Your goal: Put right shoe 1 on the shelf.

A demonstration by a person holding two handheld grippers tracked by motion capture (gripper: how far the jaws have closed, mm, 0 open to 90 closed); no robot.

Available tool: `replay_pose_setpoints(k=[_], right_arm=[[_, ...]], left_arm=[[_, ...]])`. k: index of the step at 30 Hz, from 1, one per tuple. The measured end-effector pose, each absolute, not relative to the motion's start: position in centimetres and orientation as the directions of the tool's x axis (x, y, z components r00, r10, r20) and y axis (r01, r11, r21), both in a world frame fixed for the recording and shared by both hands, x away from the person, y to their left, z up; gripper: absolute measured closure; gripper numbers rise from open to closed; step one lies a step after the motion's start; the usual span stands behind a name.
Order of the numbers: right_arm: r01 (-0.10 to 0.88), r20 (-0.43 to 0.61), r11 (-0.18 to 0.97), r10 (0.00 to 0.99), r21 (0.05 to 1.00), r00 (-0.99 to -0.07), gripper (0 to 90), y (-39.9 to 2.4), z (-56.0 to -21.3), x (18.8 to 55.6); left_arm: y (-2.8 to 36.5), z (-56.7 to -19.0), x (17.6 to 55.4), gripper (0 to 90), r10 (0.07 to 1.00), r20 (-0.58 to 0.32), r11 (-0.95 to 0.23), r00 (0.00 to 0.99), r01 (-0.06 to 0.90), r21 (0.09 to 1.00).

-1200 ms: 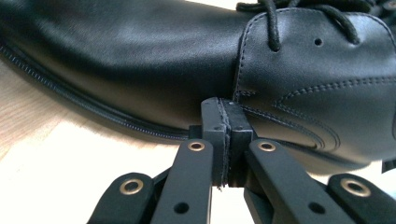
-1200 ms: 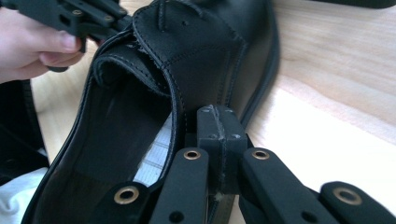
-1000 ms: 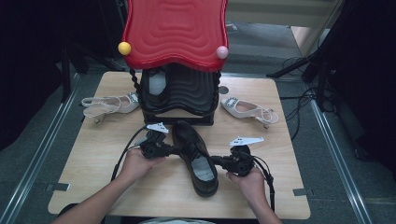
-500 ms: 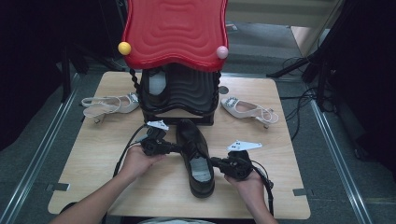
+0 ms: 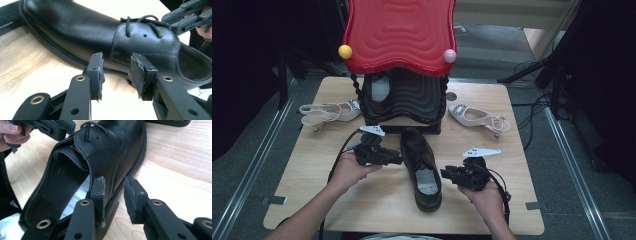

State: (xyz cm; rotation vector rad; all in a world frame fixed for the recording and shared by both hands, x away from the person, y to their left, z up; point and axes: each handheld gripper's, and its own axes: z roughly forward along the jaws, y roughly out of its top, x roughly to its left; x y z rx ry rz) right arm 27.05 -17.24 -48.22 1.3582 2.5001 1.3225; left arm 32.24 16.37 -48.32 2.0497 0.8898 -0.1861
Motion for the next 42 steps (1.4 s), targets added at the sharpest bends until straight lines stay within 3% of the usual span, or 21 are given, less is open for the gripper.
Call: replay_pose_setpoints(k=[3,10,12,15,23,28,36,42], right_arm=[[0.692,0.369,0.264,0.69,0.672,-0.623,71.0,-17.3,-47.7,27.1],[0.713,0.394,0.26,0.687,0.652,-0.611,65.6,-17.0,-46.2,27.0],[0.712,0.398,0.262,0.682,0.651,-0.614,64.2,-16.9,-45.5,26.9],[0.718,0.396,0.283,0.679,0.635,-0.618,62.6,-16.3,-44.5,27.0],[0.715,0.386,0.357,0.654,0.601,-0.65,57.5,-14.1,-42.7,26.8],[0.709,0.38,0.392,0.641,0.586,-0.667,56.2,-13.1,-42.8,26.9],[0.723,0.391,0.418,0.636,0.55,-0.665,54.9,-11.7,-43.3,27.0],[0.728,0.394,0.454,0.629,0.514,-0.67,54.7,-10.2,-44.0,27.0]], left_arm=[[16.8,-47.8,32.3,61.7,0.518,-0.437,-0.368,0.735,0.653,0.662],[17.1,-45.4,32.1,77.0,0.492,-0.423,-0.384,0.761,0.626,0.679],[17.2,-44.5,32.1,77.1,0.475,-0.432,-0.379,0.767,0.621,0.686],[17.3,-43.2,32.3,75.6,0.468,-0.423,-0.37,0.776,0.607,0.703],[17.6,-39.5,32.9,49.7,0.464,-0.367,-0.371,0.806,0.553,0.746],[17.8,-38.1,33.1,42.4,0.453,-0.345,-0.373,0.822,0.526,0.764],[17.6,-36.6,33.8,42.5,0.449,-0.324,-0.388,0.833,0.509,0.768],[17.6,-35.1,34.6,49.6,0.455,-0.326,-0.381,0.829,0.512,0.77]])
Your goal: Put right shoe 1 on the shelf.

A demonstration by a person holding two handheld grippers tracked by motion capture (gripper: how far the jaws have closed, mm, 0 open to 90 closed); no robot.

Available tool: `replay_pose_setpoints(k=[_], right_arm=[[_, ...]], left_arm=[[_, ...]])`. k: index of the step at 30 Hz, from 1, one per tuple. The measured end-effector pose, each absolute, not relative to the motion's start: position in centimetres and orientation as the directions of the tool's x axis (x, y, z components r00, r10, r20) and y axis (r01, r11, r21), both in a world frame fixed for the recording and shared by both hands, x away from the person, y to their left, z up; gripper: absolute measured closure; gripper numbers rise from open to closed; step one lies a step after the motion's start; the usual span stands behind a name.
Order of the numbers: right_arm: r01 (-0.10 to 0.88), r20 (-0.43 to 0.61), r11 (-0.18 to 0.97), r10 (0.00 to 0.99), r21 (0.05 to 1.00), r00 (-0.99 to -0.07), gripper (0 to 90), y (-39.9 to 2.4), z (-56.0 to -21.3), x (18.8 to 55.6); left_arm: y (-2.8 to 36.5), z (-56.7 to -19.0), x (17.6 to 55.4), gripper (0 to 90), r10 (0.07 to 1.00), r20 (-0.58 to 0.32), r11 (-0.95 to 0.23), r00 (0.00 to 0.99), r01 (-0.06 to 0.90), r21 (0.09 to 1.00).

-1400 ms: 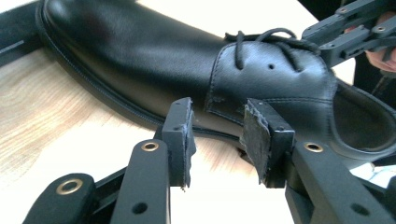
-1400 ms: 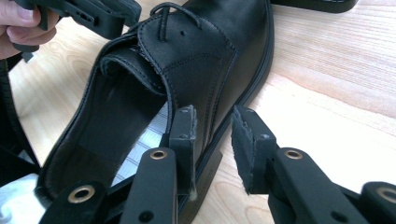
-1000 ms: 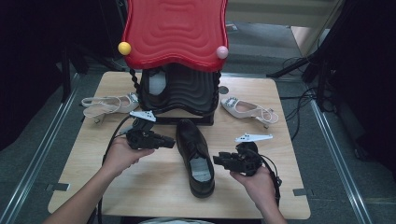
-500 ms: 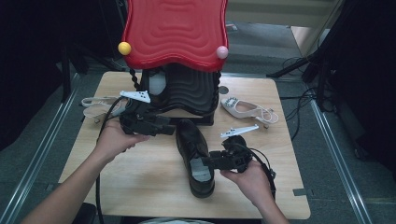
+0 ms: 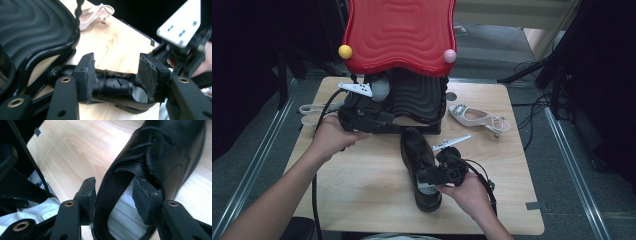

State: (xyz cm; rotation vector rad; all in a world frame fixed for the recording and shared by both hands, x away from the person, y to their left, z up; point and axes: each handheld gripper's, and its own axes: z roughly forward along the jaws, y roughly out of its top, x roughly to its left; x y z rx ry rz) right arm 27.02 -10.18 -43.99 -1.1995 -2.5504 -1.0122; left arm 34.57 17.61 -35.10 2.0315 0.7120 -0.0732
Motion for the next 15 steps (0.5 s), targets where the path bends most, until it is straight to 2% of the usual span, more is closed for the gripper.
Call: replay_pose_setpoints(k=[3,15], right_arm=[[0.727,0.386,0.473,0.63,0.498,-0.674,54.7,-9.3,-44.5,27.1],[0.737,0.372,0.538,0.639,0.408,-0.673,60.0,-6.1,-47.0,27.8]], left_arm=[[17.6,-34.2,35.0,55.2,0.456,-0.342,-0.364,0.822,0.523,0.771],[17.9,-31.1,36.1,75.8,0.459,-0.283,-0.371,0.842,0.471,0.8]])
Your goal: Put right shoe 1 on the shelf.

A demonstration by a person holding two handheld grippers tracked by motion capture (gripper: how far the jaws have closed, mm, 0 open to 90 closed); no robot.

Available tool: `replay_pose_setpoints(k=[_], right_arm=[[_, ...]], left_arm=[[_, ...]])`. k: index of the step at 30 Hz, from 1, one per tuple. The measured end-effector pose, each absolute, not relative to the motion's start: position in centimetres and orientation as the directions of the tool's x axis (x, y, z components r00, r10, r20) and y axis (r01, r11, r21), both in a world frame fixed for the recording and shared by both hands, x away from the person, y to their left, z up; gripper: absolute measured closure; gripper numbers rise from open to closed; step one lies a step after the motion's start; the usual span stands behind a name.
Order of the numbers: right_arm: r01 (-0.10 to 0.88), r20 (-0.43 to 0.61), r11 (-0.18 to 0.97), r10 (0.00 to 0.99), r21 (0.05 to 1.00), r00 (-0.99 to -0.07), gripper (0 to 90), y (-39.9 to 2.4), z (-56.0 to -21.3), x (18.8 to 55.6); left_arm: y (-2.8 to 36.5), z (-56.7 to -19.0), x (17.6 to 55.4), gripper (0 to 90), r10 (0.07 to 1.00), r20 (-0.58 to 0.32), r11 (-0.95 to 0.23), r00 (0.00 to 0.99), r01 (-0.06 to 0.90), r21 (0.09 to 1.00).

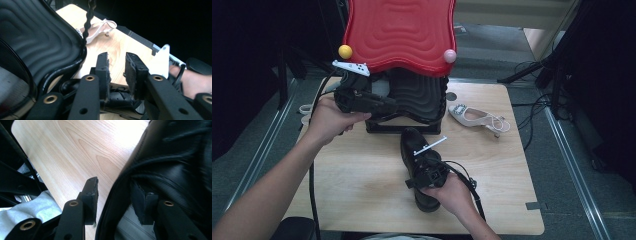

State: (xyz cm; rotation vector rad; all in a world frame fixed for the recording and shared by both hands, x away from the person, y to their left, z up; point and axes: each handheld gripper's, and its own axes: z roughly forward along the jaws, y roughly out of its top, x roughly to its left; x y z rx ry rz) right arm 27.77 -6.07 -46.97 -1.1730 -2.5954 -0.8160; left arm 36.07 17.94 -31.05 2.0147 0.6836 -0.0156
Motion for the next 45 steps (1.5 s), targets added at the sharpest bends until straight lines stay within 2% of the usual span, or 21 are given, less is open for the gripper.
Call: replay_pose_setpoints(k=[3,8,12,17,23,36,45], right_arm=[[0.734,0.344,0.551,0.652,0.397,-0.676,60.3,-5.3,-47.5,27.8],[0.733,0.301,0.56,0.675,0.385,-0.674,65.6,-4.9,-47.8,27.9],[0.725,0.278,0.565,0.679,0.393,-0.68,68.3,-4.8,-48.1,27.7],[0.73,0.285,0.558,0.681,0.395,-0.675,79.9,-5.2,-48.2,28.0],[0.736,0.3,0.554,0.68,0.388,-0.67,84.8,-6.1,-47.8,28.2],[0.732,0.319,0.521,0.672,0.439,-0.669,87.7,-10.1,-45.8,28.2],[0.757,0.412,0.462,0.644,0.462,-0.645,88.1,-12.6,-44.5,28.7]], left_arm=[[18.0,-30.1,36.3,78.7,0.459,-0.272,-0.373,0.846,0.461,0.805],[18.2,-28.6,37.0,85.2,0.471,-0.251,-0.371,0.846,0.448,0.814],[18.4,-27.4,37.8,86.7,0.484,-0.245,-0.354,0.84,0.444,0.823],[18.3,-26.1,38.5,89.7,0.504,-0.219,-0.346,0.836,0.427,0.835],[17.8,-24.8,39.5,90.0,0.516,-0.201,-0.355,0.833,0.421,0.835],[16.7,-22.9,42.7,90.0,0.559,-0.172,-0.358,0.811,0.423,0.833],[16.9,-23.7,44.2,89.7,0.597,-0.187,-0.346,0.78,0.461,0.817]])
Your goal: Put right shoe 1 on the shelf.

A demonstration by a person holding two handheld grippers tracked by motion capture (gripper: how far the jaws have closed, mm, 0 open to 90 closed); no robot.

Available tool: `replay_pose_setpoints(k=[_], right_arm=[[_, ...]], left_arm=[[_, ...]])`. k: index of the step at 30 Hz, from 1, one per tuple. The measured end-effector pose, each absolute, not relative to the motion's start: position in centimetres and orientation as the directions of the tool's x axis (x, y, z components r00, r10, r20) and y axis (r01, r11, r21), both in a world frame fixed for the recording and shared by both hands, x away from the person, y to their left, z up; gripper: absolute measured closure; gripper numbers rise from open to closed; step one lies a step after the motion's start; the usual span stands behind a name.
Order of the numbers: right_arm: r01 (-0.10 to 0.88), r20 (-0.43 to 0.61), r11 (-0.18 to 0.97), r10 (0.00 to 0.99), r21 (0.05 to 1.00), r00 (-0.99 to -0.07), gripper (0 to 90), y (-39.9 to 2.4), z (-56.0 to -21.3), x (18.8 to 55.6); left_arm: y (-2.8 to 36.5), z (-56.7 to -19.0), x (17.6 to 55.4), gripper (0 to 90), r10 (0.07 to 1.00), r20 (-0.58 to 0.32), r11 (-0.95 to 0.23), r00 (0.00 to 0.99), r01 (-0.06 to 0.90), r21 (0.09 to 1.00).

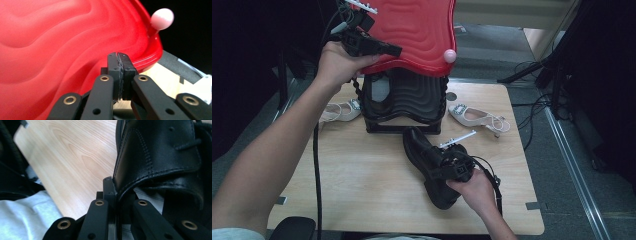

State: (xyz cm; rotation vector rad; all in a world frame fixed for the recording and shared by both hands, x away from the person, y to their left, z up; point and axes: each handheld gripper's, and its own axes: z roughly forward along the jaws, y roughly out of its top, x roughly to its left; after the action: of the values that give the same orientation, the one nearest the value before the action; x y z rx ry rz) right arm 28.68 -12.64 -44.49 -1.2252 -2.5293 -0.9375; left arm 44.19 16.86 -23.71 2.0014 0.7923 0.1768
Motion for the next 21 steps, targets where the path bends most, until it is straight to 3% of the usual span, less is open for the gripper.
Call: replay_pose_setpoints(k=[14,21], right_arm=[[0.739,0.483,0.441,0.565,0.509,-0.67,87.9,-14.2,-39.3,27.4],[0.707,0.454,0.422,0.556,0.567,-0.696,87.9,-13.9,-36.7,27.4]], left_arm=[[17.2,-24.0,44.4,89.9,0.629,-0.163,-0.351,0.76,0.466,0.812],[17.1,-24.1,44.3,90.0,0.637,-0.162,-0.345,0.754,0.466,0.815]])
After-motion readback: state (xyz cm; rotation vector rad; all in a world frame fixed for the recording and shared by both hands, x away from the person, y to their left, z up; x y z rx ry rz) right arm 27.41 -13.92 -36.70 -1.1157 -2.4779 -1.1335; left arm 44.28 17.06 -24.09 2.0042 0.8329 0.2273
